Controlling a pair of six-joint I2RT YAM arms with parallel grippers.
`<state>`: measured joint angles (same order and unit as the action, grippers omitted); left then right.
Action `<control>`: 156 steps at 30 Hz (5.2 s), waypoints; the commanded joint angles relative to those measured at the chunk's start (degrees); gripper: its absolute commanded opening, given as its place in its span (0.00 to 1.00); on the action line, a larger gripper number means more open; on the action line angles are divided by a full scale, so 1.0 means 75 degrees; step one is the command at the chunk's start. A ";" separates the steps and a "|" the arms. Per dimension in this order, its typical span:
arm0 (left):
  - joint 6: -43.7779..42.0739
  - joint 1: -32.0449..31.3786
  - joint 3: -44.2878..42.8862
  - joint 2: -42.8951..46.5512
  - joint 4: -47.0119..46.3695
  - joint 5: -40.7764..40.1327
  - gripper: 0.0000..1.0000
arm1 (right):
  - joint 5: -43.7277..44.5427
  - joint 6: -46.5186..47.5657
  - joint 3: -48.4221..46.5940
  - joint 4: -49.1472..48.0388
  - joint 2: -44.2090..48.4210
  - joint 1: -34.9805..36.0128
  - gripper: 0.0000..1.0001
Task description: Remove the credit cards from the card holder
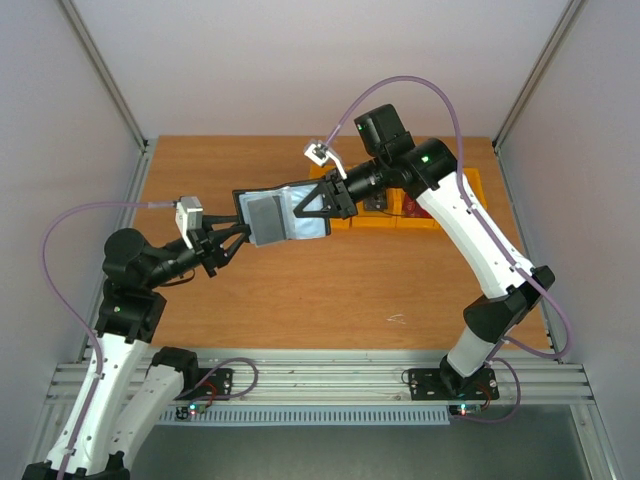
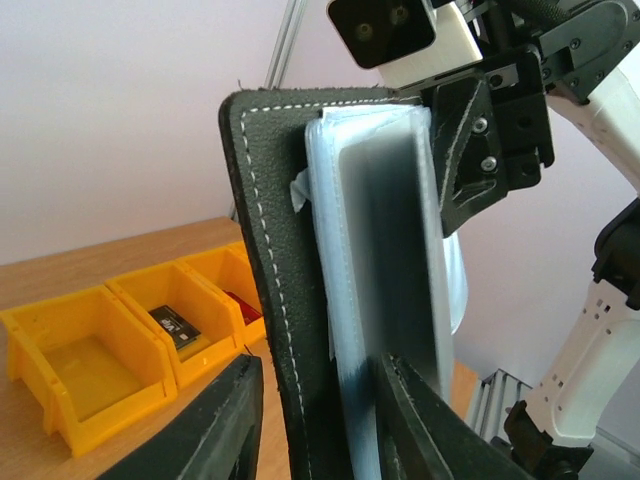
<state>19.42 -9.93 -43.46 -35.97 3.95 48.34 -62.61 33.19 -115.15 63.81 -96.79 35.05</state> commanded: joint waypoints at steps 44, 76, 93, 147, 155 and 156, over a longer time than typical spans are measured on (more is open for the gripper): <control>-0.5451 -0.0457 -0.0652 -0.0418 0.2525 -0.5566 0.00 | 0.3249 -0.0957 0.0203 -0.1316 -0.0377 0.0348 0.72; 0.1541 -0.0117 -0.0119 -0.0144 -0.1913 0.1054 0.00 | -0.0732 -0.0491 0.0191 -0.0979 0.0134 0.0124 0.09; 0.0169 0.0174 0.0072 0.0245 0.1923 -0.6915 0.62 | 0.2948 -0.2023 0.0354 -0.1241 0.0010 0.0081 0.01; 0.2414 -0.0055 0.0472 -0.0173 -0.2498 0.1170 0.00 | 0.1101 -0.2231 0.1516 -0.3179 -0.0132 0.0502 0.01; 0.2295 -0.0047 0.0453 -0.0266 -0.2396 0.1405 0.04 | 0.0375 -0.1518 0.1259 -0.2457 0.0038 0.0504 0.01; 0.2303 -0.0047 0.0460 -0.0264 -0.2367 0.1351 0.07 | 0.0258 -0.1548 0.1237 -0.2472 0.0003 0.0500 0.01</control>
<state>38.09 -10.57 -39.18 -39.66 -8.86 56.12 -59.31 19.68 -104.81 41.58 -97.71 40.75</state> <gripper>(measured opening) 0.022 0.057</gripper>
